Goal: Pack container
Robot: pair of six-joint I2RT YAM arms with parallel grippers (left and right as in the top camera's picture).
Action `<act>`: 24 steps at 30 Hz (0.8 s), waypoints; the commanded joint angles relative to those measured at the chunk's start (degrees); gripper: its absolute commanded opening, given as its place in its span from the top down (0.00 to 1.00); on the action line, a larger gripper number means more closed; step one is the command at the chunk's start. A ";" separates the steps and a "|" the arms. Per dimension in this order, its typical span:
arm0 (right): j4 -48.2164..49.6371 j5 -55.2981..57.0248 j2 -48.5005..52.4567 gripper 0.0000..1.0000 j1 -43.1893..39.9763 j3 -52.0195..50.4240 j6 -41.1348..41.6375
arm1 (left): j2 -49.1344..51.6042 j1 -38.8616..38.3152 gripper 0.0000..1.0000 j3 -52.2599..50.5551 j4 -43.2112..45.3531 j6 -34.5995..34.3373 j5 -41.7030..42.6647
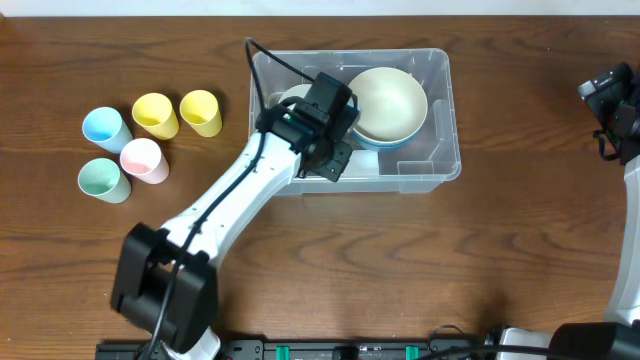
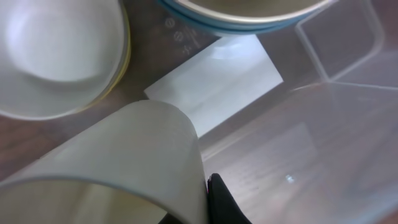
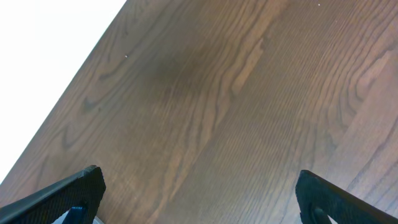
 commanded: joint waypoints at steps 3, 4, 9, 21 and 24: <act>-0.07 0.61 -0.33 0.01 -0.17 0.46 0.68 | 1.16 -0.46 0.94 0.48 2.36 1.14 0.20; -0.07 0.61 -0.33 0.01 -0.17 0.46 0.68 | 1.16 -0.70 0.94 0.48 2.86 1.42 0.20; -0.07 0.61 -0.33 0.01 -0.17 0.46 0.70 | 1.20 -2.99 0.94 0.48 4.81 2.78 0.20; -0.07 0.61 -0.33 0.01 -0.17 0.46 0.68 | 1.29 -6.64 0.94 -0.66 6.62 5.14 -0.52; -0.07 0.61 -0.33 0.01 -0.17 0.46 0.68 | 1.42 -6.64 0.94 -1.66 7.41 5.14 -0.55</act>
